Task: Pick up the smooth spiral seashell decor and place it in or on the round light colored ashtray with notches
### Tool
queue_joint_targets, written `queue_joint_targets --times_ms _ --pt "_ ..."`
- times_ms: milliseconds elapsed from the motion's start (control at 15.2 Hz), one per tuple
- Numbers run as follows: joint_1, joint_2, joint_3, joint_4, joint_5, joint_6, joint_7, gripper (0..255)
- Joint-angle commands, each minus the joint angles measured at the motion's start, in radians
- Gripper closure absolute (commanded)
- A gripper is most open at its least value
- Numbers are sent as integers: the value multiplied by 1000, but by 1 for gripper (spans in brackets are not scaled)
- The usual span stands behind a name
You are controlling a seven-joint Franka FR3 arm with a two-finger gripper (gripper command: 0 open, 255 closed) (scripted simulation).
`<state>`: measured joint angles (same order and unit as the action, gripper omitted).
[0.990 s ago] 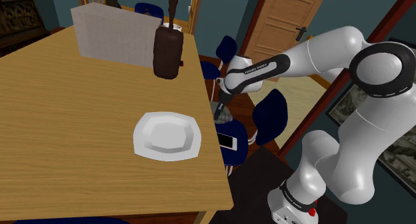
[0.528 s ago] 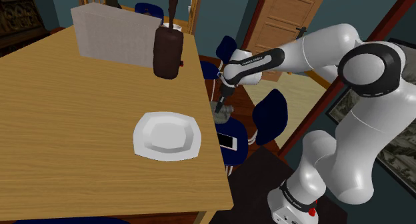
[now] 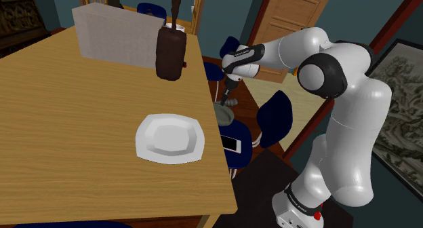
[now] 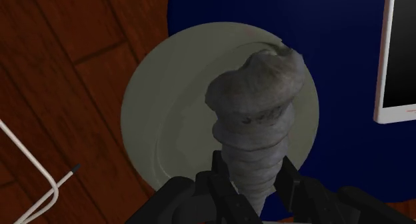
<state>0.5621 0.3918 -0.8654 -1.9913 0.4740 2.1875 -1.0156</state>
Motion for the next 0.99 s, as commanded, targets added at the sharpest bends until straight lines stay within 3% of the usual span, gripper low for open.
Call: queue_joint_targets --times_ms 0,726,924 --pt "-43 45 19 44 31 -16 -31 255" --pt "-99 145 94 23 133 78 -101 255" --pt "-99 145 94 23 133 78 -101 255"
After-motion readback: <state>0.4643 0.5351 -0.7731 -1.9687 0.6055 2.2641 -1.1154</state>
